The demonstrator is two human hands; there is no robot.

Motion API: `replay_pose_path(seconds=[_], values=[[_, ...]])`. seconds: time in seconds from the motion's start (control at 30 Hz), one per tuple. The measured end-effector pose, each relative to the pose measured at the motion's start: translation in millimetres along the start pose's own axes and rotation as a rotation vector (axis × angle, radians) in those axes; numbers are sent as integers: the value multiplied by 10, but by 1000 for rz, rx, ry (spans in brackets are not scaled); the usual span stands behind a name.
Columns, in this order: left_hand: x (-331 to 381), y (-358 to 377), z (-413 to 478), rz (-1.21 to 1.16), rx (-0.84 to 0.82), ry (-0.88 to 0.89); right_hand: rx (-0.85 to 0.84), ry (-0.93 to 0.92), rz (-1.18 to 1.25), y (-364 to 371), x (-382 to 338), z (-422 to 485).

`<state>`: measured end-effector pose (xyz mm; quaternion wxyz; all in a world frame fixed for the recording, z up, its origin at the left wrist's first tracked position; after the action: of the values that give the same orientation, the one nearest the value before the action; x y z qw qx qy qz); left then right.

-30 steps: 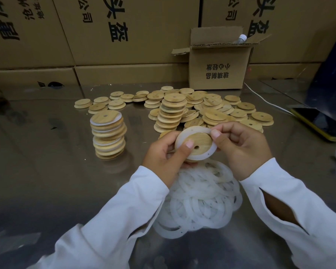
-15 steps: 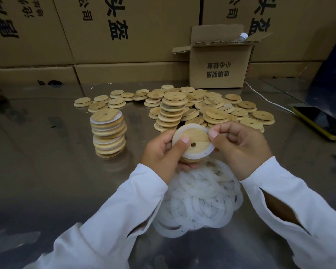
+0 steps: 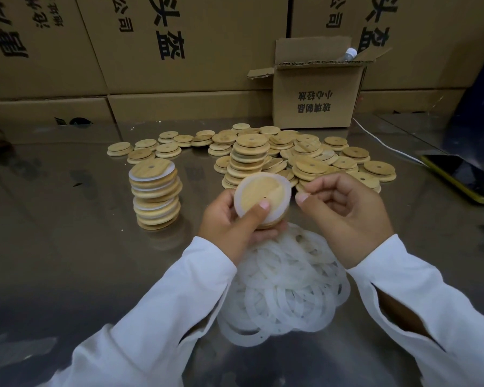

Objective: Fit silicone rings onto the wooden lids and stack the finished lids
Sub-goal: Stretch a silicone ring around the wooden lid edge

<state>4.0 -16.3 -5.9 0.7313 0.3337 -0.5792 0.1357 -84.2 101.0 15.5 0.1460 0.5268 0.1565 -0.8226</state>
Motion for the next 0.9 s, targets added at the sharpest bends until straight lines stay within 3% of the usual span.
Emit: replay_pose_path(seconds=[0.13,0.3,0.57,0.9], values=[[-30,-8,20,-63,-6,-4,4,-21,-10,21,9,-14],[-60,-29,38,146,21,58,-35,-39,17,37,-20,-37],[-45,-25,22,242,-67,133,-22,-27,-56,19,33,-7],[-25,-12,21,273,-50,131,-49,15,-90,-14,75,26]])
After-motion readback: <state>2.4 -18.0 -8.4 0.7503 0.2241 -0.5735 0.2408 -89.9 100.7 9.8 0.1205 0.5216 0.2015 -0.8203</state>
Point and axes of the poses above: each hand's wrist, its own z-axis towards the middle knuckle, its own y-axis out of the palm, x = y × z, the point moved 1 cm from there along z, towards the middle knuckle, and after that the axes turned 4 degrees about x, right-handed, at the moved point
